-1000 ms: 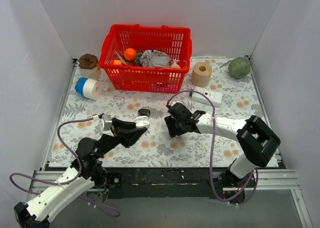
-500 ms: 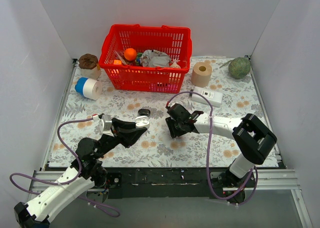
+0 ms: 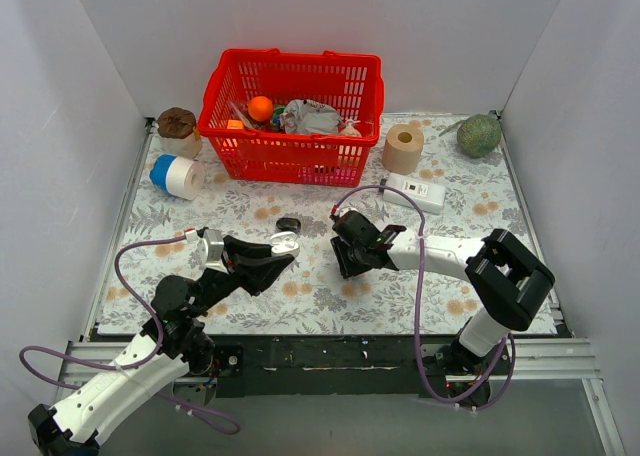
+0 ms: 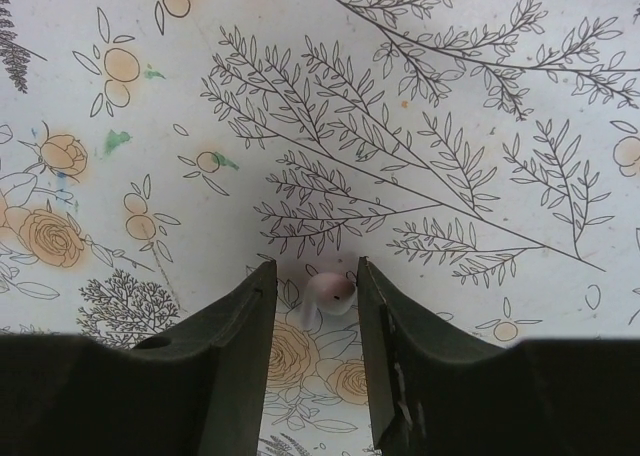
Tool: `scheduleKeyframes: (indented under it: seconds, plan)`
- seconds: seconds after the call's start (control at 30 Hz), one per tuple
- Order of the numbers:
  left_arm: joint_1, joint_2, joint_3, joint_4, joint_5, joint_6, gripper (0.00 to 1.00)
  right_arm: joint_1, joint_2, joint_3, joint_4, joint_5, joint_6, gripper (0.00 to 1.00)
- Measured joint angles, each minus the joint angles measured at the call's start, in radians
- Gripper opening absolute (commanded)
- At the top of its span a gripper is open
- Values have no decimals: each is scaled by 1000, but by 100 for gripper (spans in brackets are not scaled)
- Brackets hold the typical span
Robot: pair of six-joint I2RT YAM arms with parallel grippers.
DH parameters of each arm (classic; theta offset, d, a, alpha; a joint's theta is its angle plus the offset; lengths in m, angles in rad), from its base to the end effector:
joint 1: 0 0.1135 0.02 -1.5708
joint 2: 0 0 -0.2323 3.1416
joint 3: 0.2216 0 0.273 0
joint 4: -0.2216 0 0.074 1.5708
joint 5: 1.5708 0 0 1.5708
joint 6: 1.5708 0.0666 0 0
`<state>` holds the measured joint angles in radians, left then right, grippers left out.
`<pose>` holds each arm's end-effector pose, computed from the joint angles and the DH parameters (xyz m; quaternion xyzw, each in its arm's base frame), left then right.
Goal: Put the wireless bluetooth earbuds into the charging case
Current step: Pick up the earbud from the center of the board.
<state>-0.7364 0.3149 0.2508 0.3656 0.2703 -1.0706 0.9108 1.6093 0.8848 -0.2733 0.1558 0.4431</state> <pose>0.1367 -0.1480 0.2693 0.0093 0.5974 -0.6762 0.4311 0.2190 0.2654 0.0966 -0.2002 0.9354 0.1183 0.2664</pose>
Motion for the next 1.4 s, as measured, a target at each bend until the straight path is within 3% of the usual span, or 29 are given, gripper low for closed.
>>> scheduleKeyframes:
  seconds: [0.1,0.23,0.37,1.4]
  plan:
    - [0,0,0,0,0,0,0,4,0,-1,-1,2,7,41]
    - [0,-1,0,0,0,0,0,8,0,-1,-3,14,30,52]
    - [0,-5,0,0,0,0,0,15,-1,-1,-2,29,60,54]
    - [0,-38,0,-24,0,0,0,68,0,-6,-24,160,205,49]
